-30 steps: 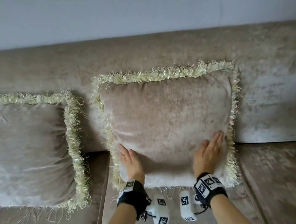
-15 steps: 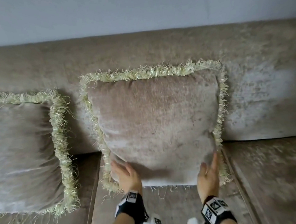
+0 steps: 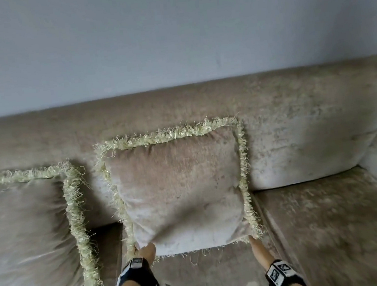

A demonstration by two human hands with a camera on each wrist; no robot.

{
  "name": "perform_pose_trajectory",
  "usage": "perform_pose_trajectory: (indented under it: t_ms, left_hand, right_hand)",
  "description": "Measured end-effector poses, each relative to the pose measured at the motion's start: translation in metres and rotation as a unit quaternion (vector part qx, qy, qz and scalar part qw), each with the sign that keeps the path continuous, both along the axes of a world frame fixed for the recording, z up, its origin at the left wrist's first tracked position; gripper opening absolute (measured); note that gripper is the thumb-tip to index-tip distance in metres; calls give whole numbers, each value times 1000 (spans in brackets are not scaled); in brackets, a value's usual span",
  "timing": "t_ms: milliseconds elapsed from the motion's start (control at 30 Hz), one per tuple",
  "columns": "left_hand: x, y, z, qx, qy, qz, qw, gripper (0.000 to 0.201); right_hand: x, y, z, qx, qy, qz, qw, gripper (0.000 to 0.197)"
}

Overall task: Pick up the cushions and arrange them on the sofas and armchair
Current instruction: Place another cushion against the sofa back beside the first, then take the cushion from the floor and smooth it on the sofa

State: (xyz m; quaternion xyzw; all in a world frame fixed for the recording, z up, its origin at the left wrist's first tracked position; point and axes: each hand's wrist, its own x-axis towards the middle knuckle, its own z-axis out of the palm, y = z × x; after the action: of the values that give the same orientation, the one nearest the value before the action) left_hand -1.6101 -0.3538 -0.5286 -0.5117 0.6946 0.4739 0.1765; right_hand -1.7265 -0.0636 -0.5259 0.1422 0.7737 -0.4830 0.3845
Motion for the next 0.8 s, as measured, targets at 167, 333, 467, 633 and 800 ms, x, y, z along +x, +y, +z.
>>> perform_pose_trajectory:
  t_ms: [167,333,467,633,800]
  left_hand:
    - [-43,50,112,22,18,-68,997,53]
    - [-61,106,202,36,27,-143,989,57]
    - [-67,166,248,38,47,-221,973,61]
    - [-67,284,307,71,60,-313,945,56]
    - [-75,425,299,85,50,-399,912,100]
  right_hand:
    - [23,40,91,-14,-17,-75,997,62]
    - [47,79,182,-64,3,-143,988,65]
    - [74,128,231,-49,45,-198,978,66]
    - [135,217,279,-94,72,-295,948,66]
    - [208,341,306,-85,93,-403,906,70]
